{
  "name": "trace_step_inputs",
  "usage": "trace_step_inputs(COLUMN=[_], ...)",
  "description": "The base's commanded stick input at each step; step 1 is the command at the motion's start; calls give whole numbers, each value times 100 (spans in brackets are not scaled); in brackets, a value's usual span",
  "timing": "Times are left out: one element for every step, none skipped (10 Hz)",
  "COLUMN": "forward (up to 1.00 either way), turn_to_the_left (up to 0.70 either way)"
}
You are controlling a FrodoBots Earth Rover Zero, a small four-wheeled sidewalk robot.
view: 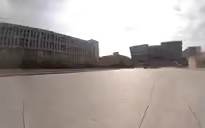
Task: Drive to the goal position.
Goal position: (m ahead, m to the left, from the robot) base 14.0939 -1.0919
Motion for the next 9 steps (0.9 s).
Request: trace_step_inputs(forward=[100,100,100,100,100,100,100,100,100], turn_to_the_left=[0,0,0,0,0,0,0,0,0])
